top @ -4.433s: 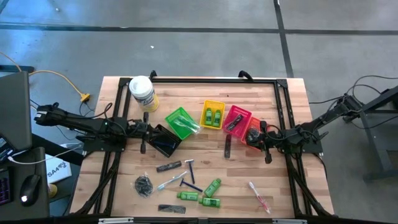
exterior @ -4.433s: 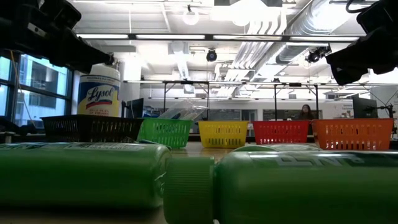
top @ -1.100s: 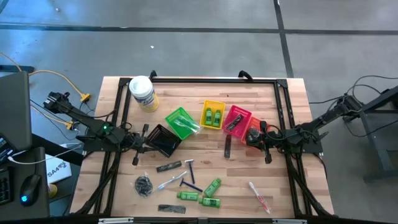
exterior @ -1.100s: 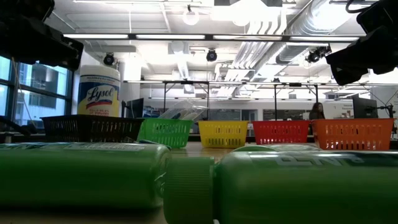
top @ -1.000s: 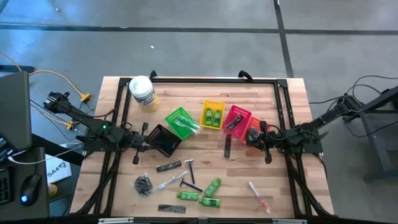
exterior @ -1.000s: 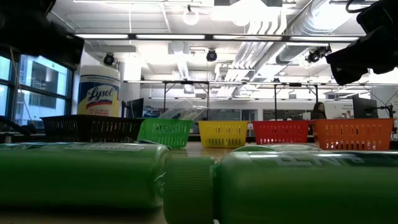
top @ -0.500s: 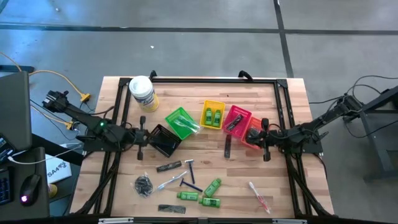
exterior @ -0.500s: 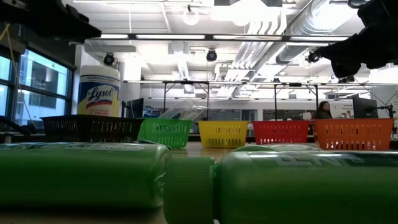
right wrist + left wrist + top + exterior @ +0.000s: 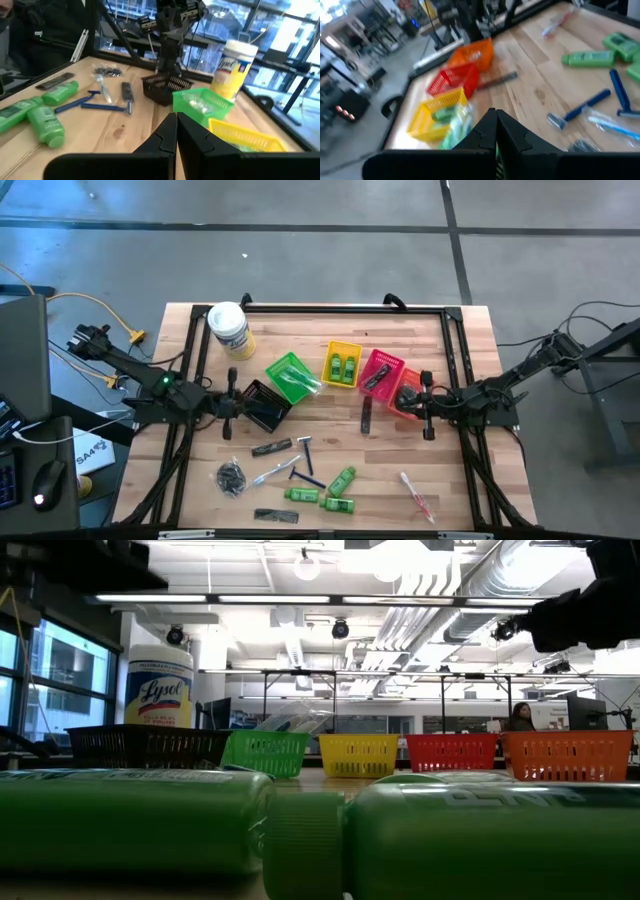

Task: Pick & Place Travel size toiletries
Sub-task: Put the blue razor into the black bin

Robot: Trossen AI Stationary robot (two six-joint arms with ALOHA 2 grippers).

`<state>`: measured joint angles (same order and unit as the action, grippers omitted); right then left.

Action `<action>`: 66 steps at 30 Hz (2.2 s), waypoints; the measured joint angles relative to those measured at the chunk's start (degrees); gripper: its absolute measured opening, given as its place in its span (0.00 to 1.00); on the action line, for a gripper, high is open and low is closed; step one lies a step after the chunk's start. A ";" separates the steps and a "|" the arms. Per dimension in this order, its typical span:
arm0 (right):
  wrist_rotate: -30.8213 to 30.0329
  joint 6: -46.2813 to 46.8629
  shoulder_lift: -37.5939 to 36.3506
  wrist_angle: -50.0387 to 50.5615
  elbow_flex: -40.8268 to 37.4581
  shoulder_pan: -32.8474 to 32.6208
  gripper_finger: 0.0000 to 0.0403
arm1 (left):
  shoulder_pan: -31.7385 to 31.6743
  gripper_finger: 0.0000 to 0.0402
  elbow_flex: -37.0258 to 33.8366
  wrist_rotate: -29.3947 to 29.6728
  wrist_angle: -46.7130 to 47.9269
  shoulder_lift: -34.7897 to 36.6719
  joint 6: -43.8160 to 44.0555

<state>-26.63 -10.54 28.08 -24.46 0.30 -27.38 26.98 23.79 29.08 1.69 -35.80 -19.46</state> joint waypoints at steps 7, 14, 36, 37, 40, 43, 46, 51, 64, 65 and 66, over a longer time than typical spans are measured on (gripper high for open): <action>1.52 -4.07 -0.32 -1.84 0.00 0.02 0.01 | 0.00 0.00 6.34 -0.02 4.18 0.04 1.52; 1.41 0.12 1.17 -1.65 0.00 0.00 0.01 | 0.00 0.00 6.32 2.07 6.09 -1.62 3.14; -1.22 1.42 3.98 -3.15 0.00 3.74 0.01 | -0.02 0.00 6.30 6.27 7.18 -3.85 4.68; -0.73 1.59 4.24 -3.15 0.00 4.06 0.01 | -0.02 0.00 6.30 6.23 7.24 -4.31 4.74; 1.20 3.27 4.86 -3.33 0.00 4.84 0.01 | -0.02 0.00 6.30 6.23 7.09 -6.11 4.76; 2.58 5.70 5.64 -4.78 0.00 5.04 0.01 | -0.02 0.00 6.30 6.19 7.18 -7.87 4.93; 2.62 6.27 6.25 -7.33 0.00 5.01 0.01 | -0.02 0.00 6.30 5.86 7.02 -9.42 7.42; 2.62 6.27 6.55 -8.90 0.00 5.01 0.01 | -0.02 0.00 6.30 4.87 7.03 -11.29 12.05; 2.62 15.17 8.03 -8.84 0.00 4.98 0.01 | 0.04 0.00 6.28 4.29 9.44 -12.07 34.26; 2.62 15.53 8.48 -8.84 0.00 4.98 0.01 | 0.04 0.00 6.28 4.19 10.52 -12.07 35.11; 2.62 16.20 8.95 -8.84 0.00 4.98 0.01 | 0.04 0.00 6.28 3.85 11.63 -12.07 35.82</action>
<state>-24.01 5.66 37.03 -33.30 0.30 -22.39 27.03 30.06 32.93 13.32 -47.88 16.36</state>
